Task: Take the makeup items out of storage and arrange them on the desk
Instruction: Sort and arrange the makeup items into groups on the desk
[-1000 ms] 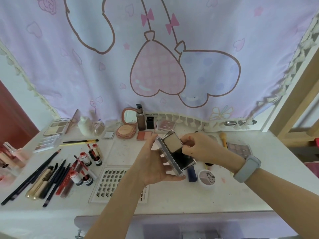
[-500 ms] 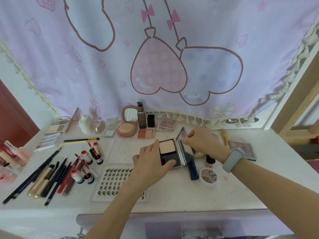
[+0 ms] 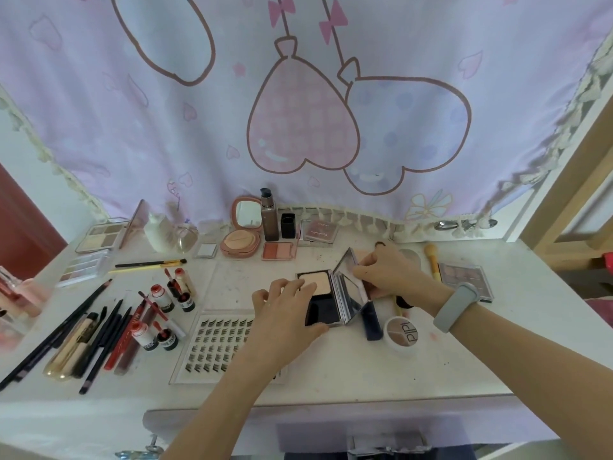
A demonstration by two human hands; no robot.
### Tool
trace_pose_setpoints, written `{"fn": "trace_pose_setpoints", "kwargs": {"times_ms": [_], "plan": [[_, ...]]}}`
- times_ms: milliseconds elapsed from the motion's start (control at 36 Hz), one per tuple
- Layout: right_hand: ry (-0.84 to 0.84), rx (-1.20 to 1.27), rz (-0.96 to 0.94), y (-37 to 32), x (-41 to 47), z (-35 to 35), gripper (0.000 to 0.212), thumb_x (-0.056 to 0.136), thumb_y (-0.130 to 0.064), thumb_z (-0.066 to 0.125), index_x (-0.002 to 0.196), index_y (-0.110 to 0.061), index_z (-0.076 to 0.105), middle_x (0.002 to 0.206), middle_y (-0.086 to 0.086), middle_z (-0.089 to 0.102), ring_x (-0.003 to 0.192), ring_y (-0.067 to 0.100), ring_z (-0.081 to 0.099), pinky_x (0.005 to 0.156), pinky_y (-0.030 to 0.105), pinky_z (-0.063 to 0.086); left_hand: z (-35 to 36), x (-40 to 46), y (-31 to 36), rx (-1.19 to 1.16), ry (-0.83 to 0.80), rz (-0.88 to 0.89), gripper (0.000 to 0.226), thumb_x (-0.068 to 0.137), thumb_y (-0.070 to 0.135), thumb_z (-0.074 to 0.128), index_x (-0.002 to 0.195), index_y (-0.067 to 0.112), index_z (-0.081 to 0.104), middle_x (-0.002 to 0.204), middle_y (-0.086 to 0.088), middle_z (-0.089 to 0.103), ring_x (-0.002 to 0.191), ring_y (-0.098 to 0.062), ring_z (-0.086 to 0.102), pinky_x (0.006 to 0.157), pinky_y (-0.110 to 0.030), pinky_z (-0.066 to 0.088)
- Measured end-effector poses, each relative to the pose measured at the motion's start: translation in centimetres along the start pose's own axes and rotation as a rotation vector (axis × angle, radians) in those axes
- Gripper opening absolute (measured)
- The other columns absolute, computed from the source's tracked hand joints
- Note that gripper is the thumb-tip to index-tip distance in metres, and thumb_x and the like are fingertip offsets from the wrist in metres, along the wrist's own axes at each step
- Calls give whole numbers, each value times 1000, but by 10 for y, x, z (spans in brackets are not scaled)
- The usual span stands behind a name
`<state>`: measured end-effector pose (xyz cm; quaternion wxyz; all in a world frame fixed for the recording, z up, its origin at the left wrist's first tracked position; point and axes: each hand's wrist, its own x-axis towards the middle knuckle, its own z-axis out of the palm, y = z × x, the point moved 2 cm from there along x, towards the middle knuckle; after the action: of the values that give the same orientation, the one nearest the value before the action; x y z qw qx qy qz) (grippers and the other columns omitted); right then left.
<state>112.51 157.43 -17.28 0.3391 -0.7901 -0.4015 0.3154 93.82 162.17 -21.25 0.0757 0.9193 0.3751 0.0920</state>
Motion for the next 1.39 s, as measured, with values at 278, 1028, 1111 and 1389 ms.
{"fn": "trace_pose_setpoints", "kwargs": {"times_ms": [278, 1028, 1111, 1389], "plan": [[138, -331, -205, -12, 4, -30, 30, 90, -23, 49, 85, 1, 67, 76, 14, 68, 61, 21, 61, 64, 30, 49, -3, 12, -3, -20, -60, 82, 84, 76, 72, 48, 144, 32, 22, 155, 6, 16, 140, -11, 10, 108, -41, 4], [21, -672, -447, -24, 111, 12, 65, 83, -36, 59, 141, -20, 35, 138, 10, 43, 127, 28, 38, 103, 38, 36, -7, 39, 3, 38, -387, 292, 123, 63, 73, 63, 148, 18, -7, 152, 0, 24, 139, -16, 18, 110, -49, -1], [91, -577, -474, -21, 106, 6, 64, 83, -36, 60, 140, -20, 37, 133, 11, 45, 125, 28, 37, 101, 34, 33, -7, 37, 1, 0, -390, 275, 124, 63, 76, 60, 148, 20, -11, 157, 3, 10, 143, -11, 6, 112, -49, -8], [68, -29, -576, -33, 41, -17, 64, 81, -30, 69, 137, -27, 38, 119, -8, 45, 110, 3, 45, 88, 18, 42, -48, 36, -7, -1069, 106, -189, 39, 89, 44, 55, 124, 26, 56, 118, 13, 63, 99, 6, 60, 83, -17, 48]]}}
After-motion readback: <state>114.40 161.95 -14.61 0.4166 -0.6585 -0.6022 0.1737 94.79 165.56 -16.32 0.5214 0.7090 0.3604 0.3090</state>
